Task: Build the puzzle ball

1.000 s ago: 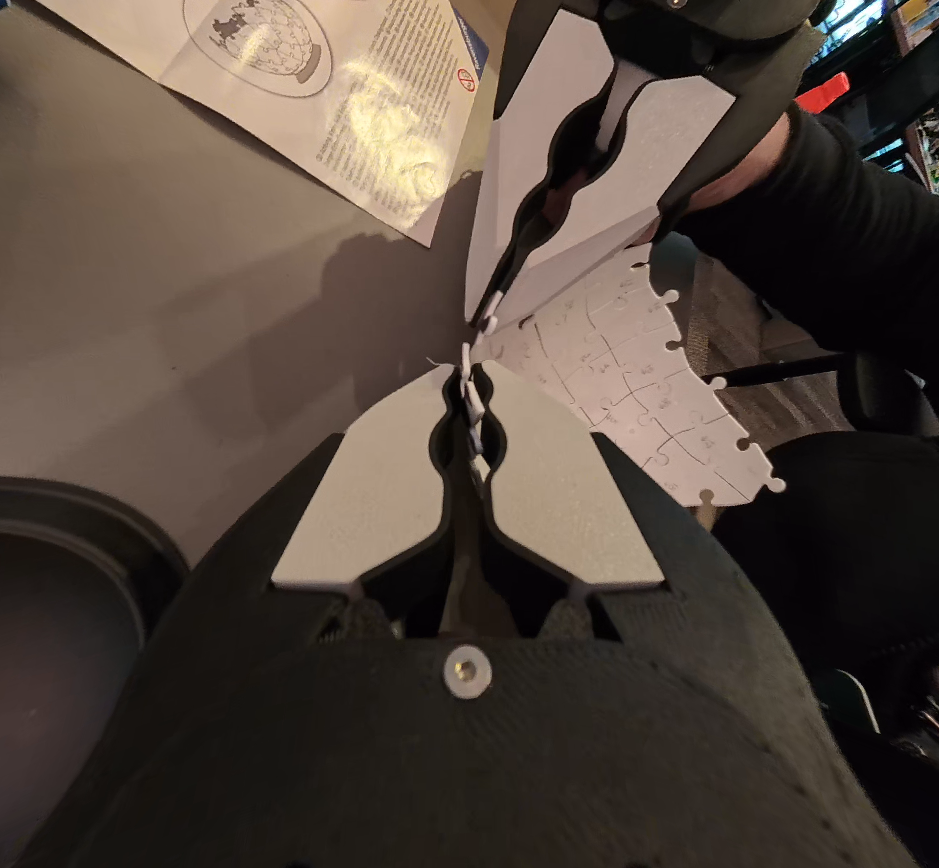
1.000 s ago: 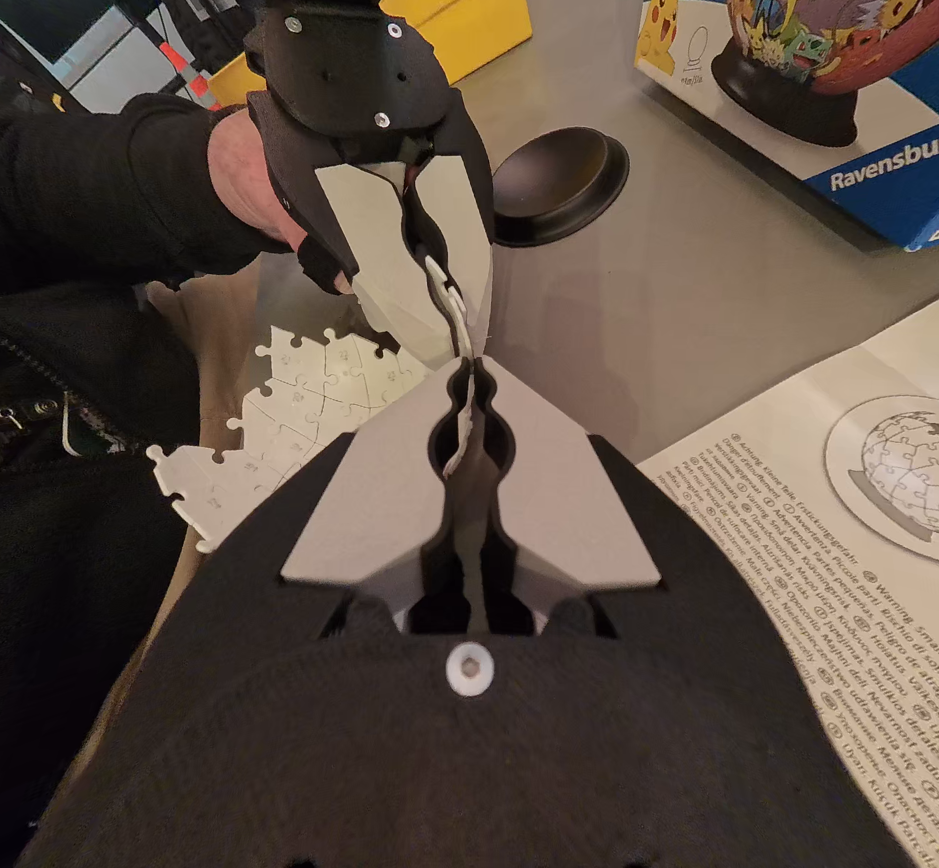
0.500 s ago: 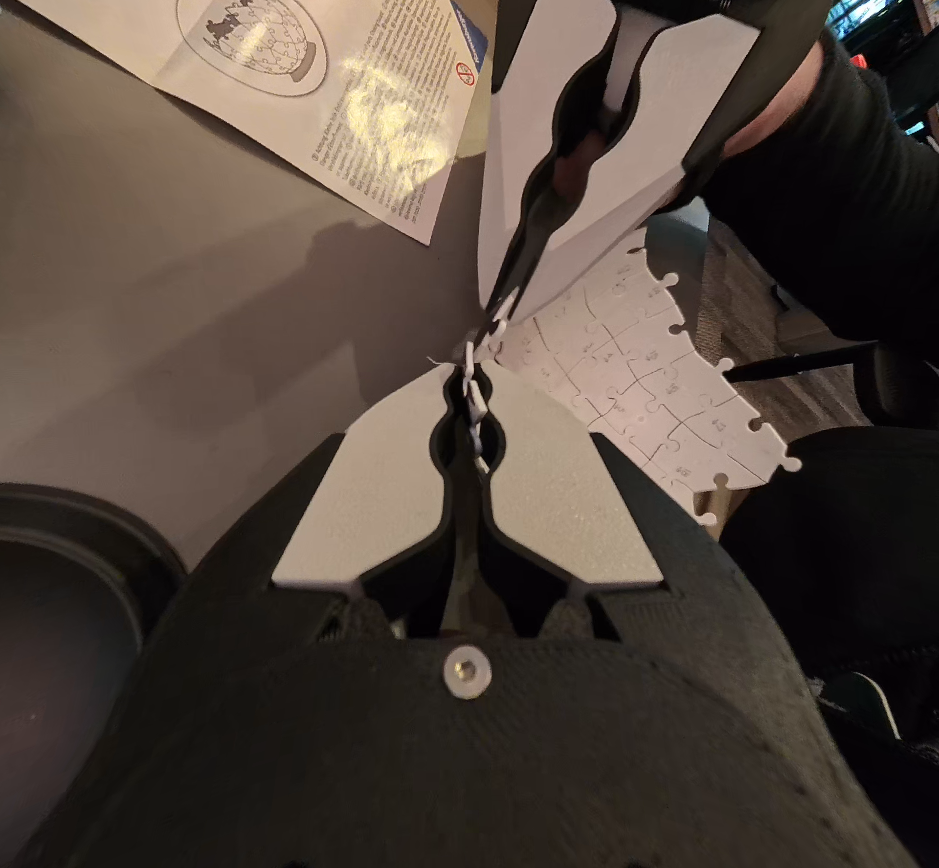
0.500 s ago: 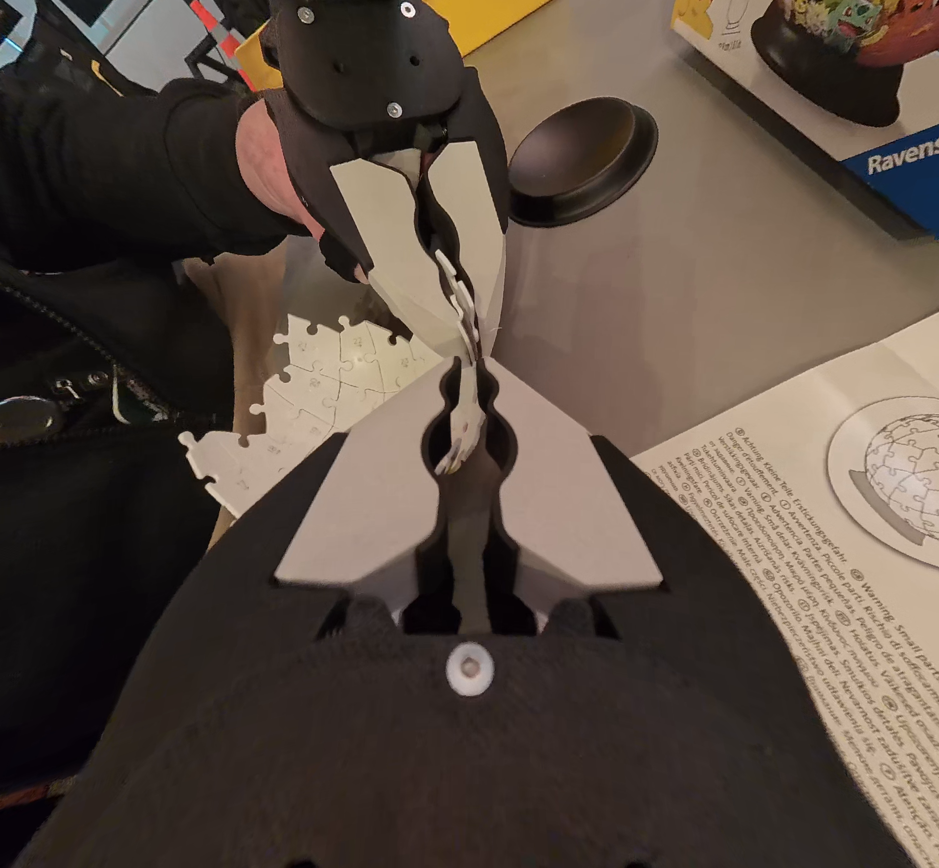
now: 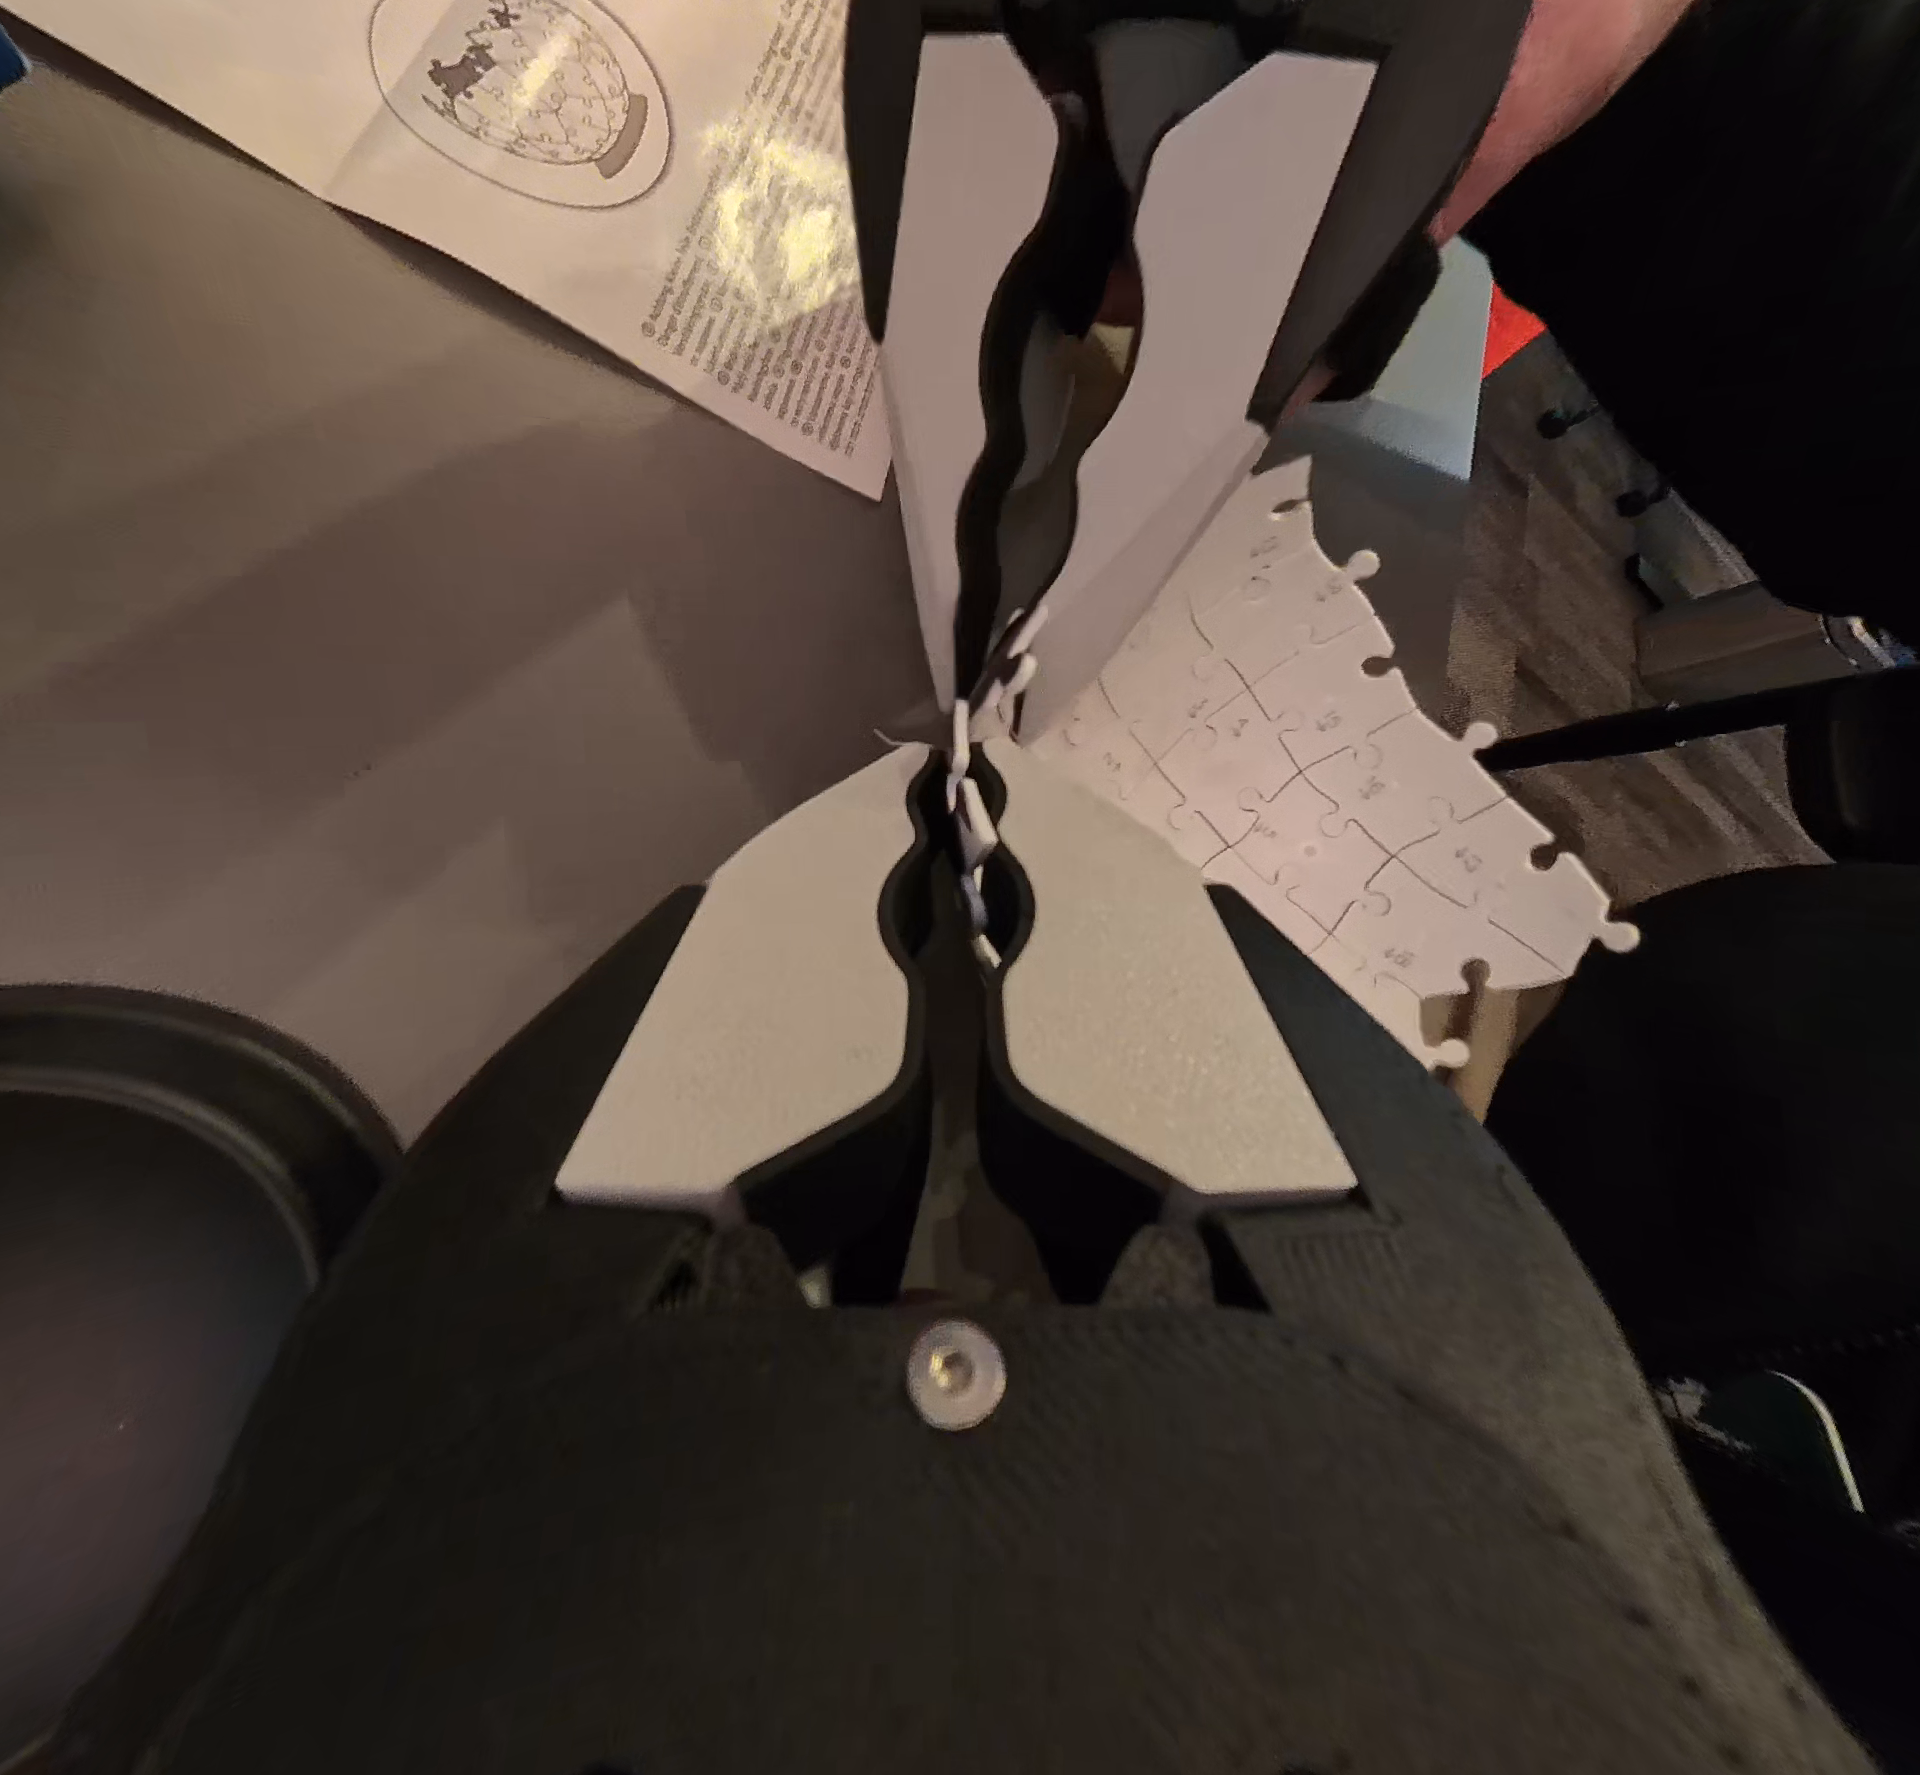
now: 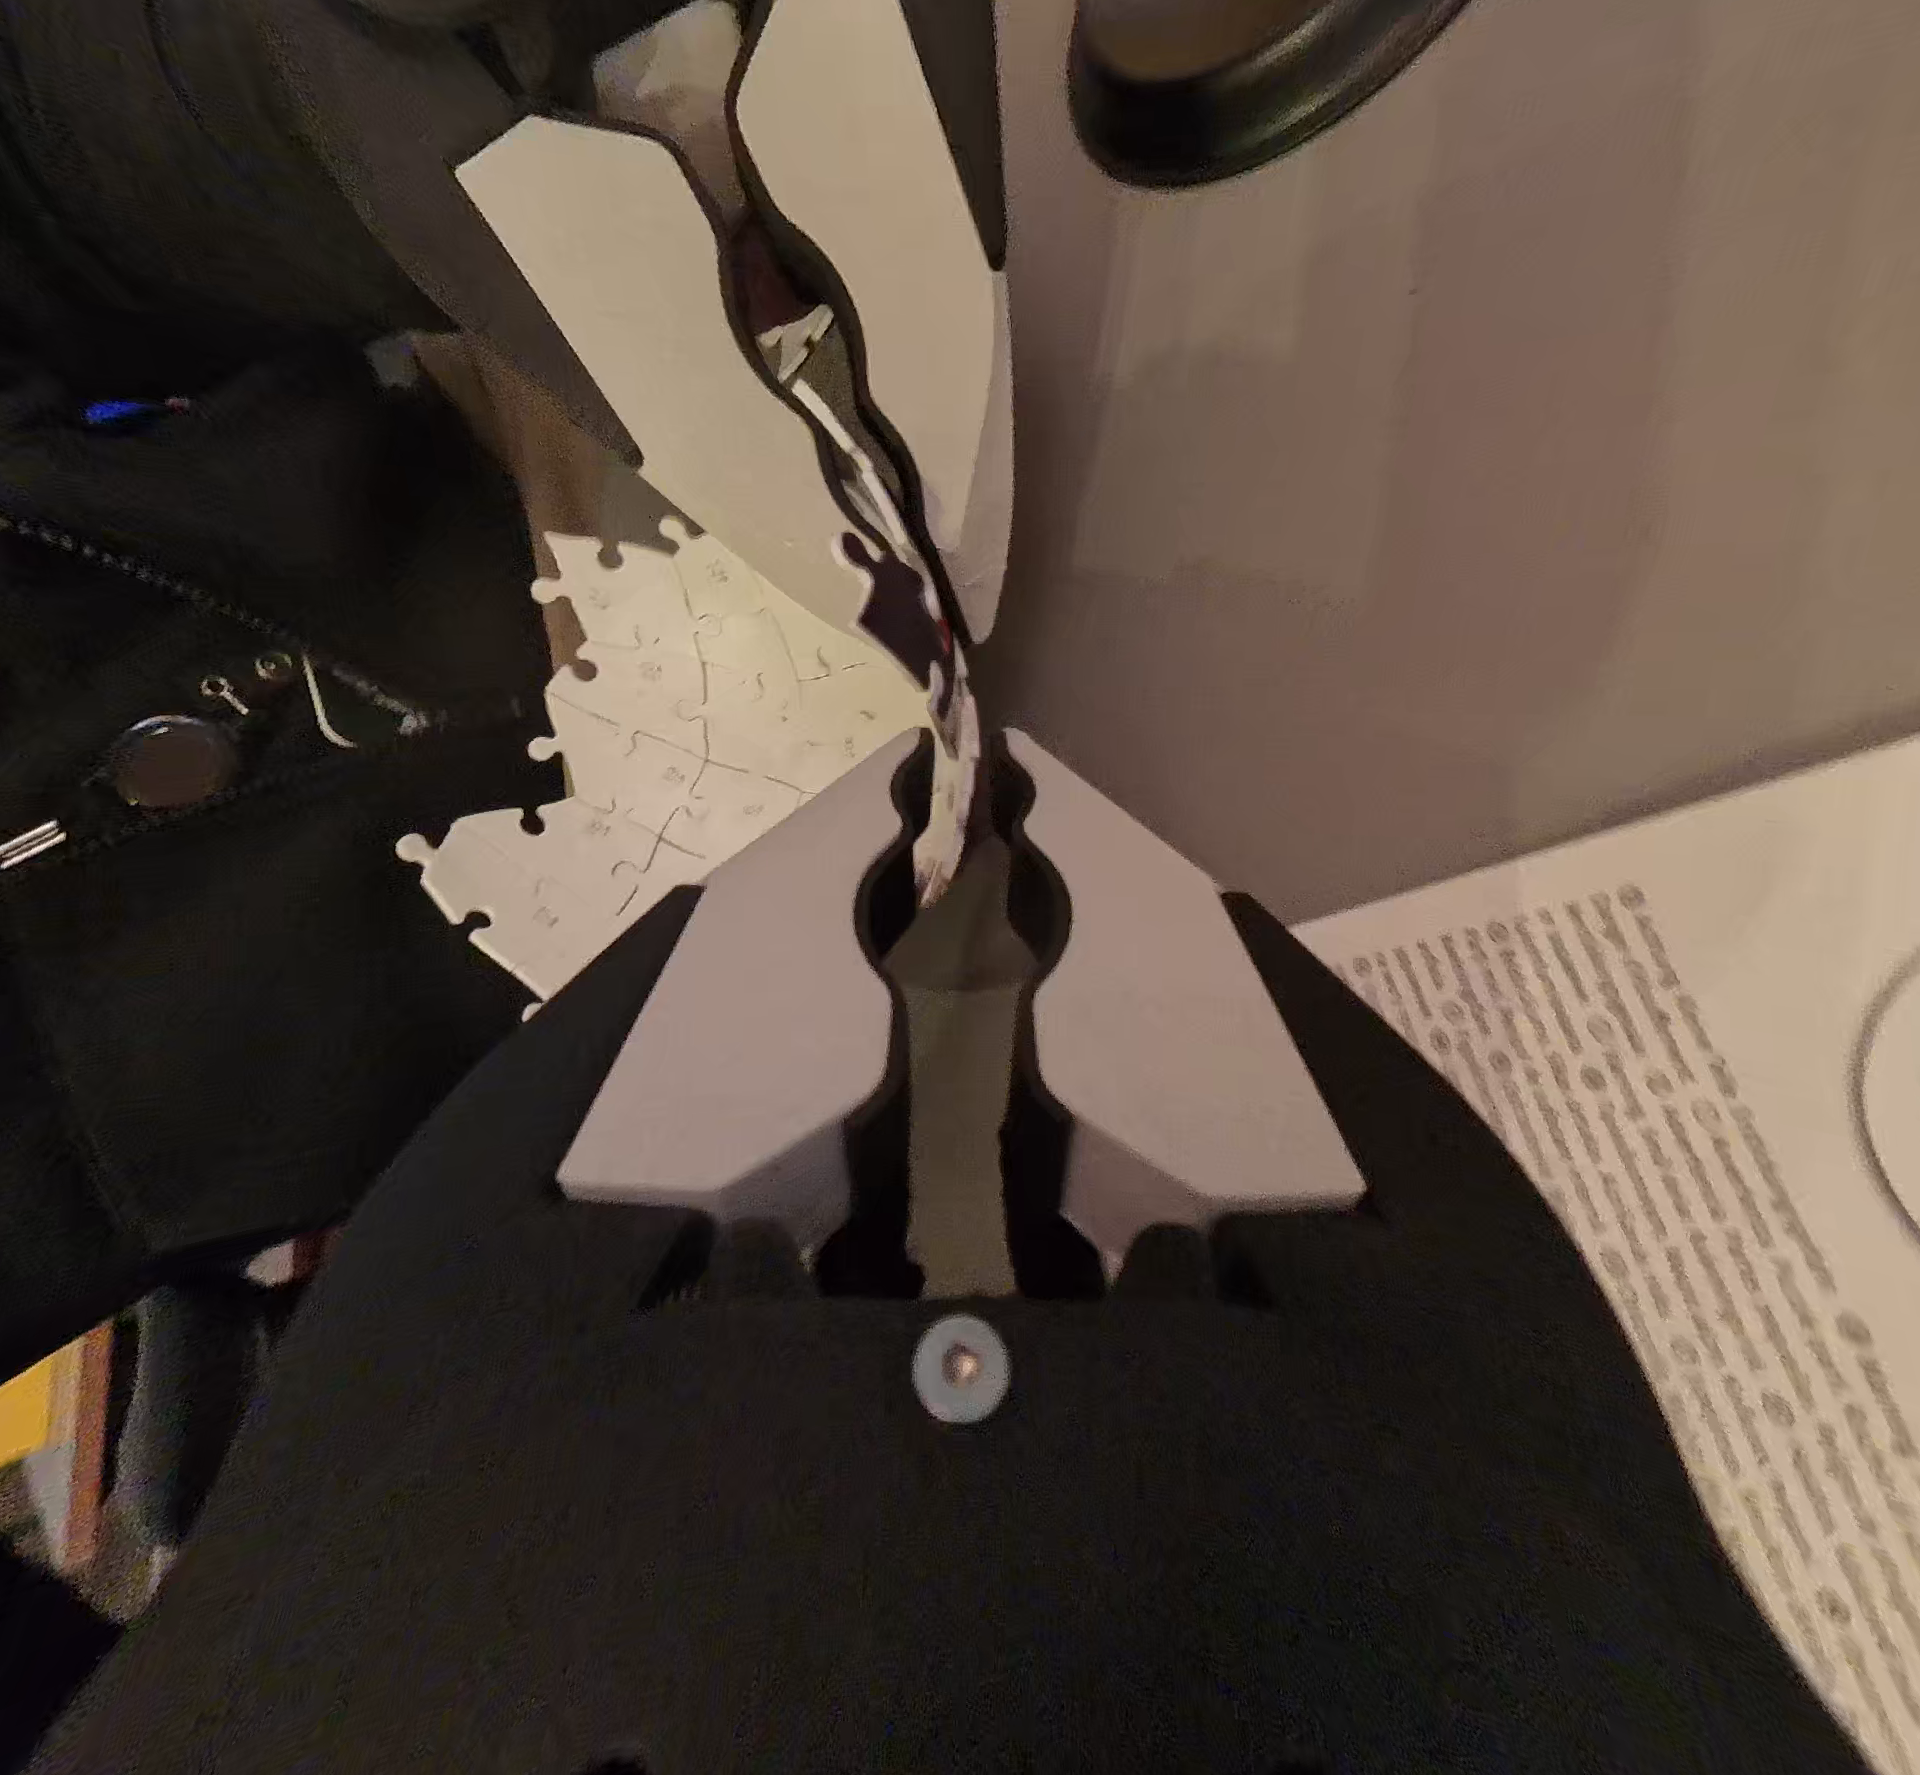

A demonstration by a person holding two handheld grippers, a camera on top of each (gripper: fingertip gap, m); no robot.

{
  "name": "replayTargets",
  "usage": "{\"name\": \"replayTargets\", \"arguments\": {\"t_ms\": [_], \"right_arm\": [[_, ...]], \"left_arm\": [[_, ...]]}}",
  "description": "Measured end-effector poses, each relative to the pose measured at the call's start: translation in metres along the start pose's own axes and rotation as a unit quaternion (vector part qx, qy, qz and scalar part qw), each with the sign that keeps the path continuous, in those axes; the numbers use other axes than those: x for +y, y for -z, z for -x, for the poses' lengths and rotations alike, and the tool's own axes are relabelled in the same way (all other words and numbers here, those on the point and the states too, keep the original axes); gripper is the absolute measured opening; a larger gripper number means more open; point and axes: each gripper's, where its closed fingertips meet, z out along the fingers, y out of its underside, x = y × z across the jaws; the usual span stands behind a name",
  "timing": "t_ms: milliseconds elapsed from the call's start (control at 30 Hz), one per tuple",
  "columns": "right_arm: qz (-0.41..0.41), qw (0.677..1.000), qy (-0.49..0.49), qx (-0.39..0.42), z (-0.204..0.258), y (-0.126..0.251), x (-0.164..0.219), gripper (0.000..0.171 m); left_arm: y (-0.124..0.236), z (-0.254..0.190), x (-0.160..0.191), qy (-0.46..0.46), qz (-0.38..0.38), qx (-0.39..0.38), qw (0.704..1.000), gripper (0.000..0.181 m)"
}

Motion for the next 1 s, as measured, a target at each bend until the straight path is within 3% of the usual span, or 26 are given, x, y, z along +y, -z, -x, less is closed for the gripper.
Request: {"name": "replayTargets", "arguments": {"t_ms": [200, 600, 833, 1000], "right_arm": [[0.043, 0.999, 0.019, 0.005, 0.000, -0.007, 0.000, 0.001], [0.066, 0.997, 0.018, 0.018, 0.001, -0.011, 0.000, 0.001], [0.060, 0.997, 0.025, 0.041, 0.001, -0.009, -0.004, 0.001], [0.061, 0.997, 0.021, 0.047, 0.001, -0.012, -0.005, 0.001]], "left_arm": [[0.001, -0.001, 0.002, 0.000, 0.007, 0.003, 1.000, 0.004], [0.003, -0.001, 0.005, 0.003, 0.008, 0.014, 1.000, 0.004], [0.008, -0.005, 0.011, 0.020, 0.022, 0.048, 0.998, 0.017], [0.006, 0.002, 0.016, 0.013, 0.038, 0.030, 0.999, 0.003]]}}
